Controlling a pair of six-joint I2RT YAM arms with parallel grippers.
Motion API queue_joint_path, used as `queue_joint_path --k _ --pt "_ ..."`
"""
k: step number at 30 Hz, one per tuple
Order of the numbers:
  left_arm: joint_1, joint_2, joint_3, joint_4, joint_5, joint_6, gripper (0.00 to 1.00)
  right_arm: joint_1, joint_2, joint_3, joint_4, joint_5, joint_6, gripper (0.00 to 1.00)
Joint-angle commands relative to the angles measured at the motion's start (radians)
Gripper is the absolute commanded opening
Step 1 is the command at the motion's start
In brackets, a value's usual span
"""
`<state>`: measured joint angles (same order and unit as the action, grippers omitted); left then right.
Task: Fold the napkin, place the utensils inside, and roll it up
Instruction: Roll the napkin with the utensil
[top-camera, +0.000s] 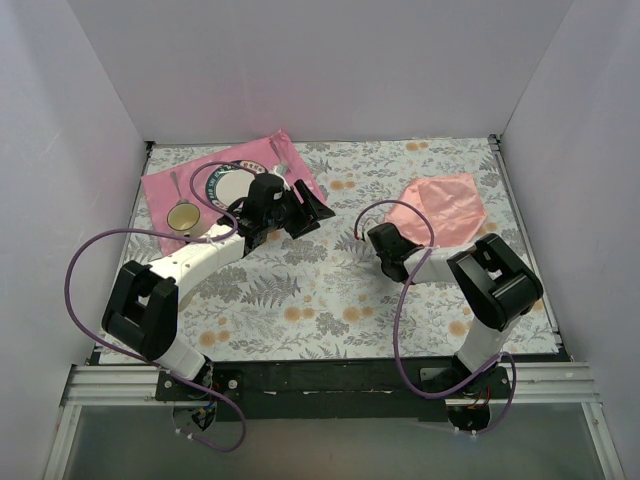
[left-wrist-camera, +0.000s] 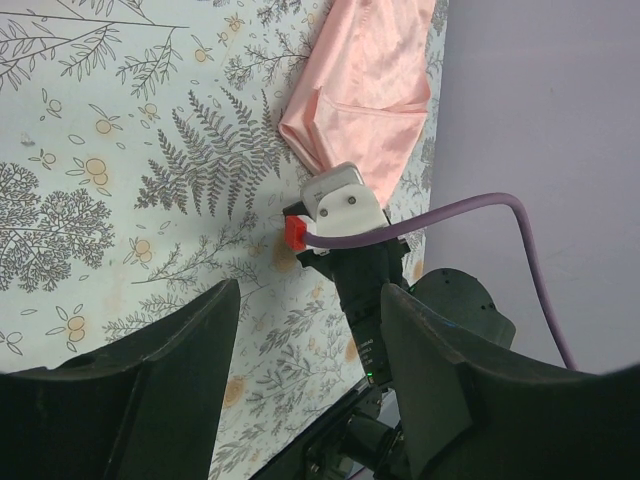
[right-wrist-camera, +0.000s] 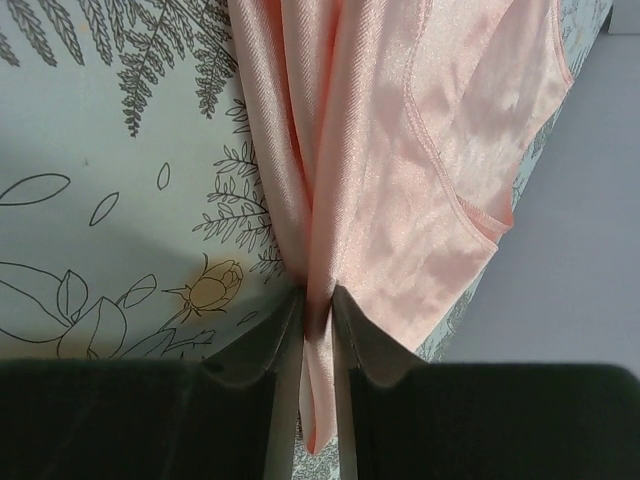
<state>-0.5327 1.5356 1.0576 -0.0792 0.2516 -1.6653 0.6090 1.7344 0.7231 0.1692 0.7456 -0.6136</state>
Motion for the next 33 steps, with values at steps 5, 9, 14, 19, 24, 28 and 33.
queue_joint_path --k 5,9,14,19,24,28,33 --pt "0.022 -0.008 -0.041 0.024 0.032 0.018 0.61 0.032 0.025 0.025 -0.02 0.018 0.084 0.15" --pt "0.036 -0.022 -0.082 0.064 0.061 0.021 0.64 0.051 0.022 0.061 -0.103 -0.012 0.152 0.08" --pt "0.048 -0.031 -0.125 0.073 0.089 0.021 0.64 0.083 0.008 0.108 -0.212 -0.063 0.244 0.06" --pt "0.051 -0.037 -0.149 0.073 0.104 0.03 0.65 0.116 -0.012 0.162 -0.347 -0.13 0.365 0.06" --pt "0.051 -0.034 -0.218 0.137 0.124 0.016 0.67 0.166 -0.027 0.22 -0.419 -0.224 0.478 0.07" --pt "0.05 0.004 -0.228 0.185 0.163 -0.004 0.67 0.169 -0.022 0.242 -0.438 -0.308 0.505 0.07" --pt "0.046 0.089 -0.228 0.266 0.196 -0.051 0.67 0.167 -0.027 0.263 -0.439 -0.359 0.508 0.06"
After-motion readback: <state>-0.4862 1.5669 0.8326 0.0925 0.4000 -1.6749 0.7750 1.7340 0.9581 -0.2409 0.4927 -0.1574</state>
